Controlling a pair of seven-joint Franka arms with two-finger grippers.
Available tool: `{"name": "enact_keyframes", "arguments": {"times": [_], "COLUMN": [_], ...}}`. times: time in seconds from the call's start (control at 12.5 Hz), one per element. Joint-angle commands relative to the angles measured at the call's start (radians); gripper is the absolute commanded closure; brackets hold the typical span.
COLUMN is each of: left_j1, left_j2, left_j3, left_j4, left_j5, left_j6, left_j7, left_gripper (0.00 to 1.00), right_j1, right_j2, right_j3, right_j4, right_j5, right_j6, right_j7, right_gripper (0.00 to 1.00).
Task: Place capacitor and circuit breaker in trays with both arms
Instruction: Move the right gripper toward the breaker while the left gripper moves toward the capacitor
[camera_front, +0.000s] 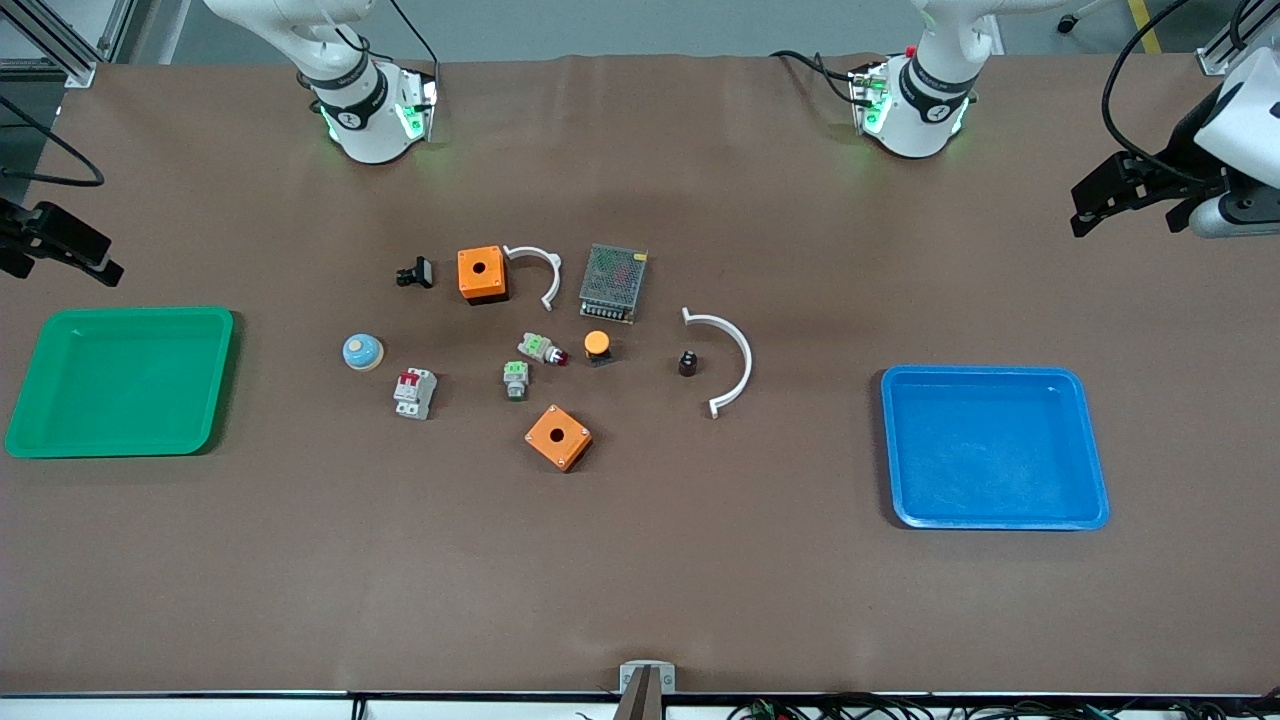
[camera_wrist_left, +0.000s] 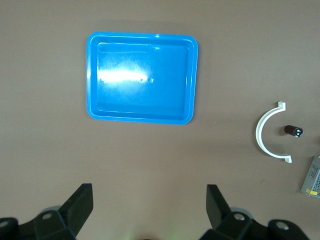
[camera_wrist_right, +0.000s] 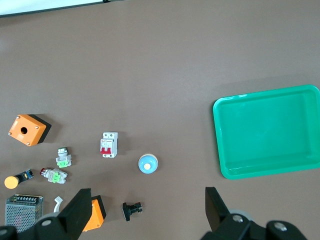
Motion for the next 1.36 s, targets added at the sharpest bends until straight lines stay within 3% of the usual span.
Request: {"name": "enact_keyframes", "arguments": {"times": [0.0,0.32,0.64,0.96,1.28], "left_j1": [0.002,0.001,-0.031,-0.114,-0.241], "left_j2": [0.0,0.029,0.136,0.283,0.443], "left_j3": [-0.001,-0.001,-0.026,-0.049,-0.049], "left_j4": [0.009,0.025,0.022,0.015,0.018], "left_j5": [0.002,0.002,0.002,0.0,0.0], "left_j6": [-0.01,-0.01,0.017,0.181,0.365], "left_j7": [0.021,0.021,0.003,-0.124,-0.391], "left_gripper": [0.0,0.0,0.0,0.0,0.0], "right_j1": [-0.01,-0.004,0.07,0.171,0.281], "right_j2": [0.014,0.035,0.107,0.24,0.319], "right_j3": [0.01,0.013,0.016,0.016,0.016], "right_j4": [0.026,0.026,0.026,0.028,-0.018], "right_j5": [-0.005,-0.002,0.001,0.001,-0.002], "right_j6": [-0.012,-0.008,-0.008,0.071,0.113], "right_j7": [-0.004,0.002,0.009,0.011,0.023], "right_gripper": [0.0,0.0,0.0,0.0,0.0]}}
